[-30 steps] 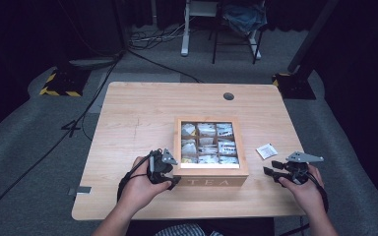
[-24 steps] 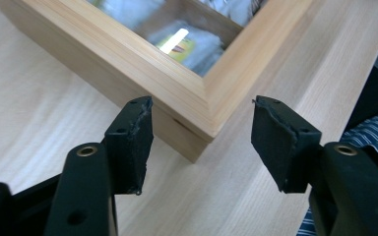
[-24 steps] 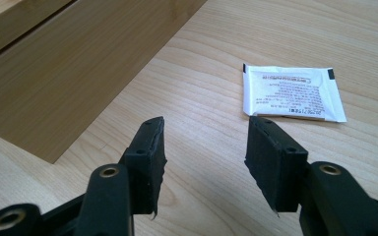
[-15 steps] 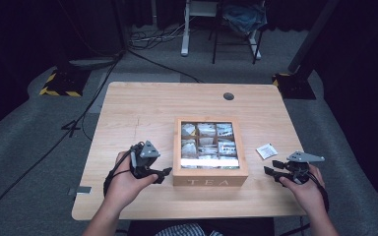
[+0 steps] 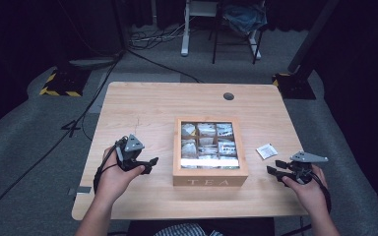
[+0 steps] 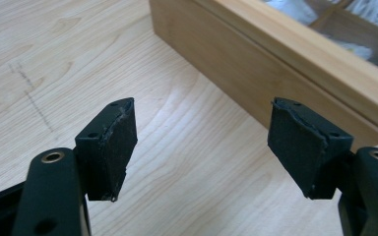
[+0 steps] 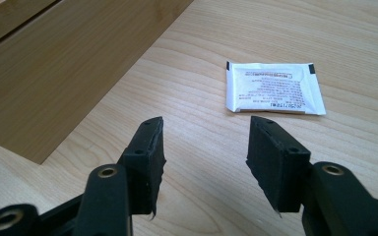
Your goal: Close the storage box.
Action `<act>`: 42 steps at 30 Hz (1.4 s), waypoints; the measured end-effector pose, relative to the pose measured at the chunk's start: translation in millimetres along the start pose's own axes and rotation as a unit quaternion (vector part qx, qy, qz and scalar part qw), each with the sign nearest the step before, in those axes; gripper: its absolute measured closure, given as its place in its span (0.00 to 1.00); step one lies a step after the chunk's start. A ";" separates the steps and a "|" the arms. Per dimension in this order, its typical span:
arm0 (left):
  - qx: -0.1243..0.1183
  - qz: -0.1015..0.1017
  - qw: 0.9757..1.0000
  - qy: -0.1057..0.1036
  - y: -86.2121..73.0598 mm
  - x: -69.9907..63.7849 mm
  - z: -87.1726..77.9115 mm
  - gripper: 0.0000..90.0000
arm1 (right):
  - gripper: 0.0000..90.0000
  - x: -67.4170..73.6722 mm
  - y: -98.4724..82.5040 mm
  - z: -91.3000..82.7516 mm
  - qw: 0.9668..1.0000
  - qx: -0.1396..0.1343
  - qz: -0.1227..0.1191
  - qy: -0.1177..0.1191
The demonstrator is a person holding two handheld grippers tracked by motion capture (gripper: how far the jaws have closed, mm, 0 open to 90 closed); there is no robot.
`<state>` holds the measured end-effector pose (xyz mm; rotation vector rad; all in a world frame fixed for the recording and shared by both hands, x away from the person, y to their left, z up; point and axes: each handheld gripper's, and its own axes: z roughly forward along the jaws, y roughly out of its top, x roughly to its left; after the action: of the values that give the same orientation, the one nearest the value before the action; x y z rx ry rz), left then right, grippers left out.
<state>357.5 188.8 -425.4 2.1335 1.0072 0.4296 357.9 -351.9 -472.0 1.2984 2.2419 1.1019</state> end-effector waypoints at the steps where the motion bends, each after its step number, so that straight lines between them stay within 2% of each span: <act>1: 0.000 -0.003 1.000 0.001 -2.6 4.2 2.1 0.31 | 0.55 -0.3 -0.1 0.4 1.000 -0.002 0.000 -0.001; 6: 0.003 -0.014 1.000 0.002 -9.8 13.7 8.5 0.30 | 0.55 -2.8 -1.2 1.6 1.000 0.000 0.003 -0.003; 15: -0.001 -0.049 0.999 0.019 -27.9 34.9 25.9 0.30 | 0.53 -12.3 -7.7 6.5 1.000 0.007 0.010 -0.015; 18: -0.004 -0.055 0.998 0.027 -31.3 38.4 28.2 0.30 | 0.53 -13.1 -8.2 7.4 1.000 0.010 0.012 -0.016; 22: 0.002 -0.058 0.997 0.049 -38.0 44.6 27.9 0.29 | 0.53 -14.3 -5.3 7.3 1.000 0.014 0.014 -0.013; 24: -0.005 -0.067 0.997 0.050 -42.5 47.0 26.9 0.30 | 0.53 -15.6 -0.9 7.7 1.000 0.010 0.015 -0.014; 27: 0.004 -0.075 0.996 0.050 -51.8 50.2 29.2 0.30 | 0.52 -16.3 6.2 11.7 1.000 0.009 0.017 -0.014; 28: 0.007 -0.077 0.996 0.051 -53.8 50.8 29.5 0.30 | 0.53 -14.7 6.3 15.0 1.000 0.019 0.002 -0.015; 31: 0.016 -0.083 0.995 0.058 -62.5 54.2 31.4 0.30 | 0.53 -16.1 -0.7 16.1 0.999 0.034 -0.008 -0.023; 35: 0.030 -0.083 0.994 0.062 -69.3 56.8 34.7 0.29 | 0.52 -22.1 -11.8 12.2 0.999 0.034 0.002 -0.027; 37: 0.018 -0.074 0.995 0.066 -73.1 57.5 35.8 0.28 | 0.52 -22.7 -13.4 11.8 0.999 0.033 0.003 -0.027; 42: 0.021 -0.070 0.995 0.065 -74.8 57.9 33.8 0.26 | 0.50 -24.5 -19.1 11.5 0.999 0.021 0.011 -0.029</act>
<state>374.0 249.6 -503.6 2.0780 1.2413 0.4865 366.6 -372.7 -496.2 1.3560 2.2248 1.0166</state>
